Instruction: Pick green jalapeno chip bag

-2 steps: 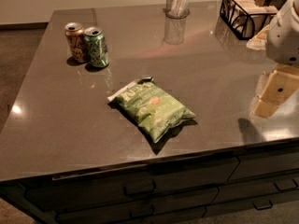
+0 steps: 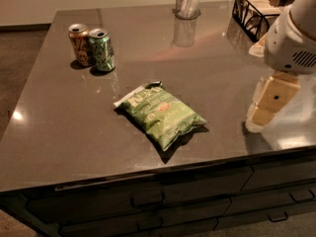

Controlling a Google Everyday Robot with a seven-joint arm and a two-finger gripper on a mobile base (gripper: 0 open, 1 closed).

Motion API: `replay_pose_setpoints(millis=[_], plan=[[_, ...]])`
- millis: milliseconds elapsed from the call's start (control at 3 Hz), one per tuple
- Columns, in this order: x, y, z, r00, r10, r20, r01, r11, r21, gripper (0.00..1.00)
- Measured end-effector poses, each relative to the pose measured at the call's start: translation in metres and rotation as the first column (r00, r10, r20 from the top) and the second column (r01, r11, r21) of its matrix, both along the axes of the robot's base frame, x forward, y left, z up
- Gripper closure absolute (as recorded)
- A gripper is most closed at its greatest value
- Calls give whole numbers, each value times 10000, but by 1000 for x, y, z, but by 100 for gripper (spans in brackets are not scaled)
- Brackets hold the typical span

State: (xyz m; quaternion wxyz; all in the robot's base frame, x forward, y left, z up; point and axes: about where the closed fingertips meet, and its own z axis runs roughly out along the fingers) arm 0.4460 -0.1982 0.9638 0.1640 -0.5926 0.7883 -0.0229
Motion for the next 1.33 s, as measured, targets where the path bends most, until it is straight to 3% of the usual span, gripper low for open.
replay_pose_setpoints(millis=[1000,1333], plan=[[34,81,-57,9932,-127,-1158,319,9856,1661,0],[41,107,-74,9922,103,-1240,125,9832,1822,0]])
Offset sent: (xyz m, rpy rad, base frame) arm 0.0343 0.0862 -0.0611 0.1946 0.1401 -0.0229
